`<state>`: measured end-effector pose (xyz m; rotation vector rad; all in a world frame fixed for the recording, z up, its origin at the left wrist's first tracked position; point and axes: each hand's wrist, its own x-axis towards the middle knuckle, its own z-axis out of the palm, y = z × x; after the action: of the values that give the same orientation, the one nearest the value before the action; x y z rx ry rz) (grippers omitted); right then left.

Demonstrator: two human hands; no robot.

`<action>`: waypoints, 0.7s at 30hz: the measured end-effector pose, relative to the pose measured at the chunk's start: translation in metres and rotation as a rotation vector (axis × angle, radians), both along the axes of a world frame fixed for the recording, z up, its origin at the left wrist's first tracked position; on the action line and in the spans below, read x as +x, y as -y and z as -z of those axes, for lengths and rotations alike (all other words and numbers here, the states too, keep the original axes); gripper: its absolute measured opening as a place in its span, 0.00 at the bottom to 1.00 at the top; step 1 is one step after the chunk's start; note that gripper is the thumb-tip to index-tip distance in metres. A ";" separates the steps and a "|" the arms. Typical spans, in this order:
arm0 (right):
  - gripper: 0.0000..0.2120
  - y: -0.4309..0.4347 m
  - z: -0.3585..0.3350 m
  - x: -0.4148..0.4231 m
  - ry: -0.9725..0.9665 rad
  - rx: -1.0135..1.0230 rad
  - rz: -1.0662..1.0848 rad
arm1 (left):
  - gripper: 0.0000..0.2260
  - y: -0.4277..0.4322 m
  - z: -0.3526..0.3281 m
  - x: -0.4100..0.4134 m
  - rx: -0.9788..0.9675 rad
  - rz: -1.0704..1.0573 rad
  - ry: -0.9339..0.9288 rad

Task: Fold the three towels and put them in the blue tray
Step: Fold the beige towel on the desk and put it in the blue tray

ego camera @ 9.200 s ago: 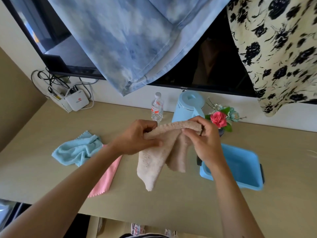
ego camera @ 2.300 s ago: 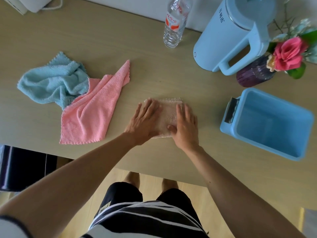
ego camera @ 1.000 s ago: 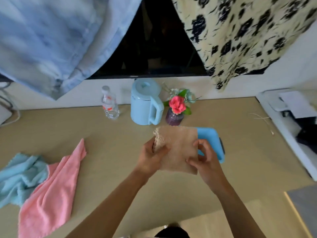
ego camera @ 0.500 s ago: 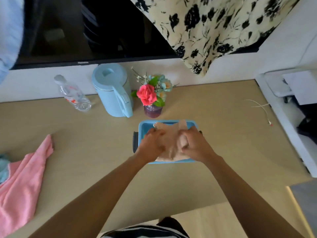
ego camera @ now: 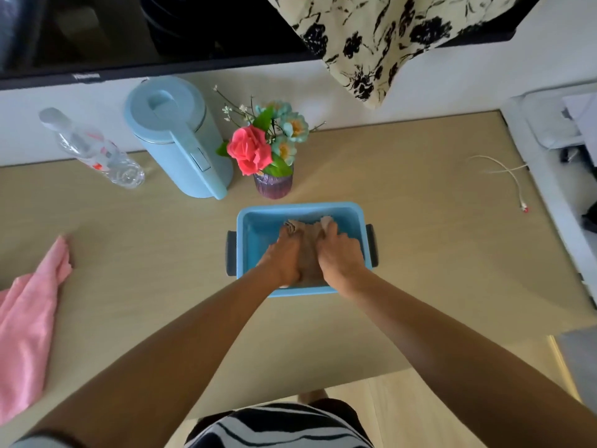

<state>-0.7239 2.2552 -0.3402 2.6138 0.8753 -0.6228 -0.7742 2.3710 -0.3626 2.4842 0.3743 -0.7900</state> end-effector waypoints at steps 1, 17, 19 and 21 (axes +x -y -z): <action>0.28 -0.002 0.002 0.002 0.047 -0.071 -0.043 | 0.38 0.001 0.001 -0.001 0.025 0.004 -0.023; 0.26 -0.002 0.051 0.014 0.157 -0.328 -0.373 | 0.42 0.004 0.028 0.004 0.491 0.279 -0.057; 0.27 -0.004 0.053 0.016 0.130 -0.290 -0.327 | 0.40 0.004 0.027 0.006 0.481 0.276 -0.052; 0.24 -0.008 0.043 0.020 0.051 -0.213 -0.232 | 0.37 0.000 0.018 0.008 0.425 0.256 -0.043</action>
<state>-0.7042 2.2628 -0.3832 2.2875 1.0181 -0.5514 -0.7667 2.3711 -0.3805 2.9586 0.2624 -0.9464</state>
